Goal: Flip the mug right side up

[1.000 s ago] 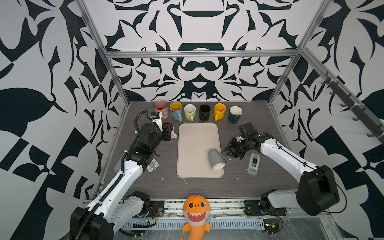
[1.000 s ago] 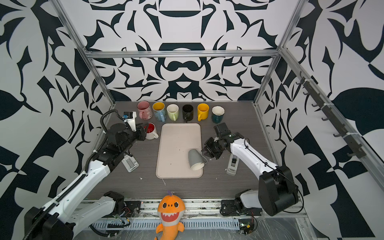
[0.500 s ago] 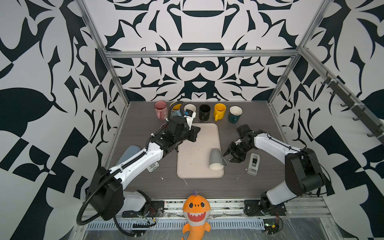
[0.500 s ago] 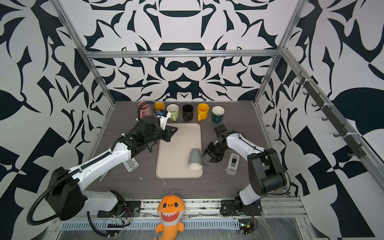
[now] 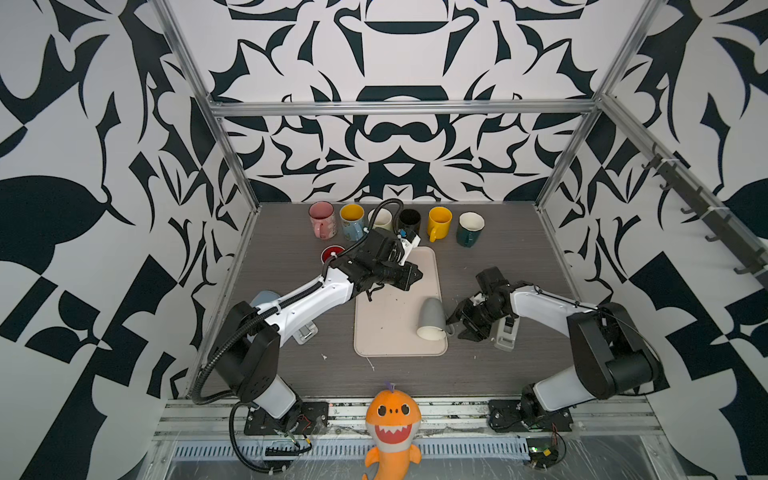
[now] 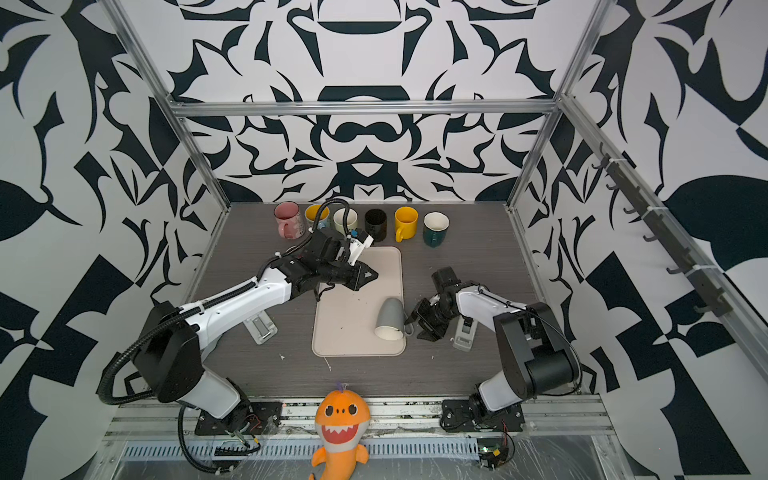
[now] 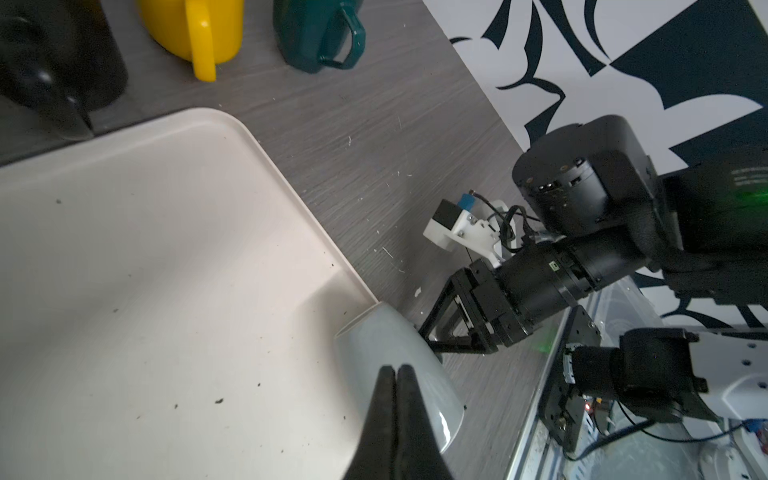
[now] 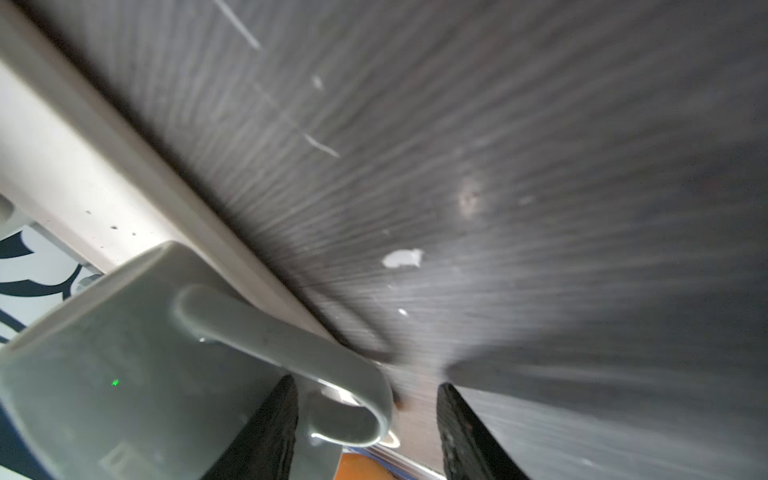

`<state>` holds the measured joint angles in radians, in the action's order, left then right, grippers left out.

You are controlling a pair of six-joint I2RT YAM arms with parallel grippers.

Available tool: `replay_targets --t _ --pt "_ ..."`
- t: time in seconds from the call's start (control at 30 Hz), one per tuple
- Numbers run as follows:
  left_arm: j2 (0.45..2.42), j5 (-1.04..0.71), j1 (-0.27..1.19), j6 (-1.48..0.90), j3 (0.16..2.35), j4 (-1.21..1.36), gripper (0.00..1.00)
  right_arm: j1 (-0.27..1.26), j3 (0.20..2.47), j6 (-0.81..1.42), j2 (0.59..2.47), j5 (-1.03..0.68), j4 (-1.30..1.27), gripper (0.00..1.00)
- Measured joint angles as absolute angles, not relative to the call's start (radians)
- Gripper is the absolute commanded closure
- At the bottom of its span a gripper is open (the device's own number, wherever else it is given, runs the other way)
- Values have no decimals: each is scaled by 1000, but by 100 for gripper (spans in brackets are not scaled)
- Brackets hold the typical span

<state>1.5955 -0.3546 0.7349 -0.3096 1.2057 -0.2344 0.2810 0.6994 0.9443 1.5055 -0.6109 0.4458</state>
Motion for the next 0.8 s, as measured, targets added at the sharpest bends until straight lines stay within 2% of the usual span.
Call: replay_targets --t 0.4,0.53,0.8 --pt "1662 -390 746 -279 1224 -338 100 281 666 966 1504 -627 347 66" --pt "1671 -390 746 -273 1227 -345 100 284 666 960 1504 -624 345 69" --pt "1710 -390 746 -266 1237 -365 100 329 671 925 1520 -589 349 69"
